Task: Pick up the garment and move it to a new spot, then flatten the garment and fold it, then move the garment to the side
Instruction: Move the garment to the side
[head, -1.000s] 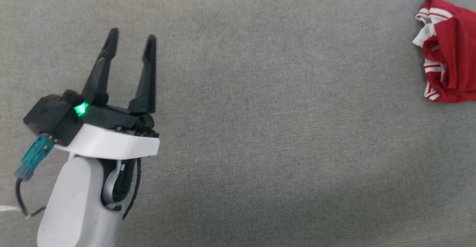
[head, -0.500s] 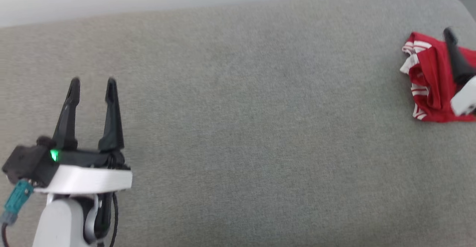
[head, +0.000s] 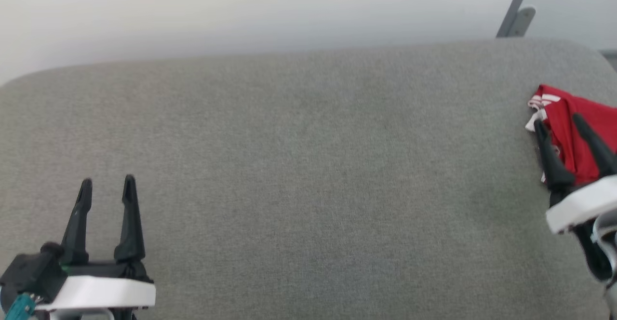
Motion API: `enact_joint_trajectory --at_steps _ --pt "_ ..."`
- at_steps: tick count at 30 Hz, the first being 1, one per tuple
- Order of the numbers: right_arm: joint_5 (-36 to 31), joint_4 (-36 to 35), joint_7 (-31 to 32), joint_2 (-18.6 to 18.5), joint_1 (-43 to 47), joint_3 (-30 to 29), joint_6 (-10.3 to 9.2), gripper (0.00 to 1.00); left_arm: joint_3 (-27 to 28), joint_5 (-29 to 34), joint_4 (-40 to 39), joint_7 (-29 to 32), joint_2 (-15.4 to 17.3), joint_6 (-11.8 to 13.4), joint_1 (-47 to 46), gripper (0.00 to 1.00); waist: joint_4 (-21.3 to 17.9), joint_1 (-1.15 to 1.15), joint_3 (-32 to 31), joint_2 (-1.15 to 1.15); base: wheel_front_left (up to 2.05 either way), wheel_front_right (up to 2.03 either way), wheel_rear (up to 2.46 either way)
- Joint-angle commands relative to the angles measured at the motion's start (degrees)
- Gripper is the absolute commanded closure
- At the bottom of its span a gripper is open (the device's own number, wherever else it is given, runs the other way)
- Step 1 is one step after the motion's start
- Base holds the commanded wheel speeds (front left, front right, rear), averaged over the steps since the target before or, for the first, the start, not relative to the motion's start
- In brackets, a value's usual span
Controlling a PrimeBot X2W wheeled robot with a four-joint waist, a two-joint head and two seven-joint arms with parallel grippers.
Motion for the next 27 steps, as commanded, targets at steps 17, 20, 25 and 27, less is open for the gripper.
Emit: enact_joint_trajectory --at_steps 17,20,25,27 --pt "-9.84 -15.29 -0.36 10.86 19.56 -10.46 -0.21 0.0 3.47 0.49 1.25 -0.29 -0.62 -0.17 9.69 0.0 2.36 0.0 -7.02 0.0 0.0 0.0 0.0" --pt "-10.05 -16.78 -0.36 12.23 21.71 -11.64 -0.21 0.0 3.72 0.8 1.35 -0.29 -0.75 -0.17 10.55 0.0 2.66 0.0 -7.6 0.0 0.0 0.0 0.0" --pt "-10.94 -18.38 -0.37 13.76 24.46 -13.15 -0.21 0.0 3.24 0.88 1.9 -0.28 -0.67 -0.17 11.32 0.0 2.9 0.0 -8.22 0.0 0.0 0.0 0.0" --pt "-11.16 -18.79 -0.37 14.42 25.3 -13.68 -0.2 0.0 3.12 0.78 1.98 -0.29 -0.57 -0.17 11.52 0.0 2.91 0.0 -8.3 0.0 0.0 0.0 0.0"
